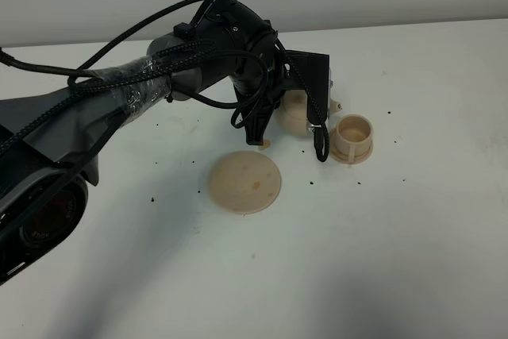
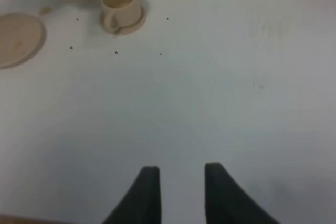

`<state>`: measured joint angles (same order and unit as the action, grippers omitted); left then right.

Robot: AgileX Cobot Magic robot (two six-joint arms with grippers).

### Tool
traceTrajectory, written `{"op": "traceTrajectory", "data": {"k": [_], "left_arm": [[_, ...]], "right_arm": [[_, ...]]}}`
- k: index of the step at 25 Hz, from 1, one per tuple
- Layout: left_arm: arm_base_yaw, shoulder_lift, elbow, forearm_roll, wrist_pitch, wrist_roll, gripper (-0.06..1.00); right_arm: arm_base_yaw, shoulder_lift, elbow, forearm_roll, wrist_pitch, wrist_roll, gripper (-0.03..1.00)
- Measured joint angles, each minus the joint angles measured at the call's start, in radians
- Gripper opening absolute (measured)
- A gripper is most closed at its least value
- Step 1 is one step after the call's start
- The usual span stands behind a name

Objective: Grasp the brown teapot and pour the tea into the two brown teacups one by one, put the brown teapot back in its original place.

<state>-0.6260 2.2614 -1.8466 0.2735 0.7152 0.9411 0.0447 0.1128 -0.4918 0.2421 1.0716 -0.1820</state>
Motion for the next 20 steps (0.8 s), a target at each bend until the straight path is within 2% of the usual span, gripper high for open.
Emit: {"op": "traceTrajectory", "data": {"k": [13, 20], "left_arm": [[-0.02, 0.013, -0.001, 0.036, -0.025, -0.012, 0.16], [-0.041, 0.016, -0.001, 0.086, -0.025, -0.041, 0.16]], "right_arm": [[0.0, 0.0, 0.0, 0.0, 0.0, 0.0, 0.24], [0.0, 0.0, 0.0, 0.0, 0.0, 0.0, 0.24]]}}
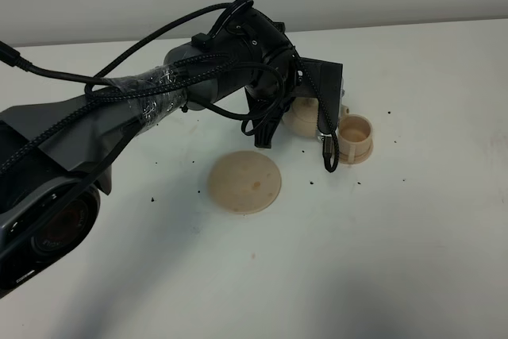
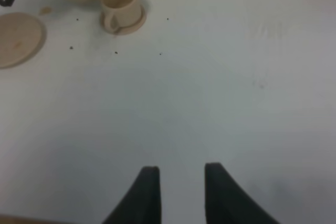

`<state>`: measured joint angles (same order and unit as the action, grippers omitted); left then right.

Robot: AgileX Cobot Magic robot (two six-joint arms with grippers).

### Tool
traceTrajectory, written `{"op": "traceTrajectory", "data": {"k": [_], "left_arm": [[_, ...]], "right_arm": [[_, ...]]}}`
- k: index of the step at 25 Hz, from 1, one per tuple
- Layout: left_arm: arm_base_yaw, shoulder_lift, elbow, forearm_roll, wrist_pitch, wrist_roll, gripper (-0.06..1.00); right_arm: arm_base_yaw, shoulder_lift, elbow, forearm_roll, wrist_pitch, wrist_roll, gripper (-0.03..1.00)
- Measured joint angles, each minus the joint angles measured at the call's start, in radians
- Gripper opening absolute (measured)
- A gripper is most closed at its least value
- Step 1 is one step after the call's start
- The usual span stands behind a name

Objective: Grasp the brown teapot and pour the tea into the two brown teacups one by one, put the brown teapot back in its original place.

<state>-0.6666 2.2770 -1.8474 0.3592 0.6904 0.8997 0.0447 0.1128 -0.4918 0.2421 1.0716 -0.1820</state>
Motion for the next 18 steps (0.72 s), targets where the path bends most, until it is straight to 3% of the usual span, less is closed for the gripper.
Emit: {"op": "traceTrajectory", "data": {"k": [12, 18], "left_arm": [[-0.001, 0.002, -0.092, -0.029, 0.03, -0.001, 0.16], [-0.001, 0.002, -0.096, -0.024, 0.033, 0.047, 0.16]], "right_arm": [[0.0, 0.0, 0.0, 0.0, 0.0, 0.0, 0.24], [0.0, 0.0, 0.0, 0.0, 0.0, 0.0, 0.24]]}}
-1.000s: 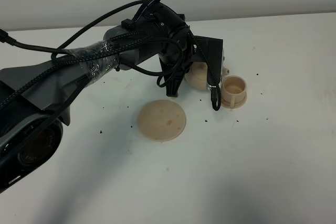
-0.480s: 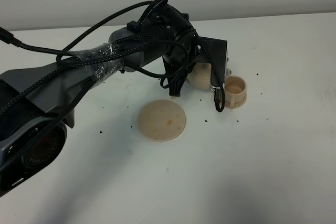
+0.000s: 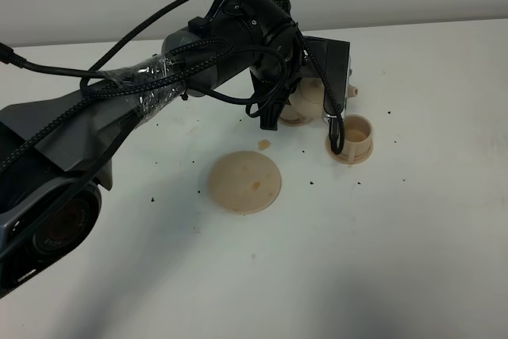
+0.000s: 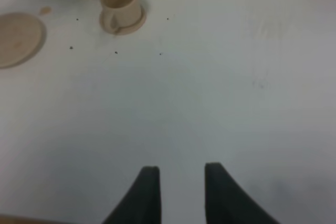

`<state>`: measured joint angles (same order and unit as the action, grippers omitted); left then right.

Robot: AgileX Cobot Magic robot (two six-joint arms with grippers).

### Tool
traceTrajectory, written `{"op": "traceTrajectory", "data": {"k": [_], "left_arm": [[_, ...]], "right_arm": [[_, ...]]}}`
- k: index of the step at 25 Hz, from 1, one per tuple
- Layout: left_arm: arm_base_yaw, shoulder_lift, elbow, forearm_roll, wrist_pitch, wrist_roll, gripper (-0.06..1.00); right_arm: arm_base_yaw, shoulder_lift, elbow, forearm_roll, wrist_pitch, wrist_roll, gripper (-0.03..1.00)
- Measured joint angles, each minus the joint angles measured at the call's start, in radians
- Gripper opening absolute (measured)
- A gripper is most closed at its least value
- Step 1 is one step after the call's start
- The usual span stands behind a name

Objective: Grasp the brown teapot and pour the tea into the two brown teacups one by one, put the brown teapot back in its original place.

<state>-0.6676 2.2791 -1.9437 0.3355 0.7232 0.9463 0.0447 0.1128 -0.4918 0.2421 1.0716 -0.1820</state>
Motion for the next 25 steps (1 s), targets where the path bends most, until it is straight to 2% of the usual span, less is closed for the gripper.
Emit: {"op": "traceTrajectory", "data": {"k": [9, 18, 25], "left_arm": [[-0.016, 0.0, 0.0, 0.118, -0.024, 0.017, 0.16], [-0.035, 0.022, -0.001, 0.182, -0.046, 0.058, 0.16], [-0.035, 0.044, -0.001, 0.203, -0.07, 0.065, 0.16]], "right_arm": [[0.0, 0.0, 0.0, 0.0, 0.0, 0.0, 0.24], [0.0, 0.0, 0.0, 0.0, 0.0, 0.0, 0.24], [0.0, 0.0, 0.0, 0.0, 0.0, 0.0, 0.24]]}}
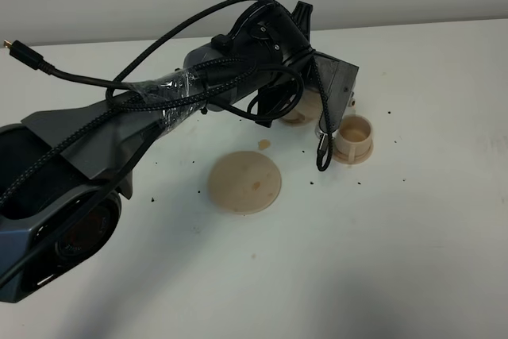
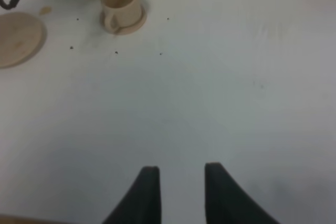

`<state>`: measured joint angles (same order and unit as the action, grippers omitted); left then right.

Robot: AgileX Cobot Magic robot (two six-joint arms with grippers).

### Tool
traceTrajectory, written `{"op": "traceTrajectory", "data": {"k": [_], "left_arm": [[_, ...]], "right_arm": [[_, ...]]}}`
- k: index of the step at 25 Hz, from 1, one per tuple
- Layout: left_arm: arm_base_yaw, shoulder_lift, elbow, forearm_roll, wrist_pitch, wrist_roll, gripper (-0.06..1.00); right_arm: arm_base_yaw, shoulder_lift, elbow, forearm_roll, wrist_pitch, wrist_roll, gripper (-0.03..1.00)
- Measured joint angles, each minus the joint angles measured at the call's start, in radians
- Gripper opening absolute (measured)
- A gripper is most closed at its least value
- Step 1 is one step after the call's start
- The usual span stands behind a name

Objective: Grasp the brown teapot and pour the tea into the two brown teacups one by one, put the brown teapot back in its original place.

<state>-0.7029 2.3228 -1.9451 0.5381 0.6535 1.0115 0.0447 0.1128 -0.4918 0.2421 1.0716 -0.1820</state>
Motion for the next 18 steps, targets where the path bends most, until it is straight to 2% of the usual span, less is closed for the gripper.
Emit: {"op": "traceTrajectory", "data": {"k": [10, 18], "left_arm": [[-0.019, 0.0, 0.0, 0.066, -0.014, 0.037, 0.15], [-0.021, 0.0, 0.0, 0.072, -0.006, 0.078, 0.15]], "right_arm": [[0.0, 0.0, 0.0, 0.0, 0.0, 0.0, 0.24], [0.0, 0.0, 0.0, 0.0, 0.0, 0.0, 0.24]]}}
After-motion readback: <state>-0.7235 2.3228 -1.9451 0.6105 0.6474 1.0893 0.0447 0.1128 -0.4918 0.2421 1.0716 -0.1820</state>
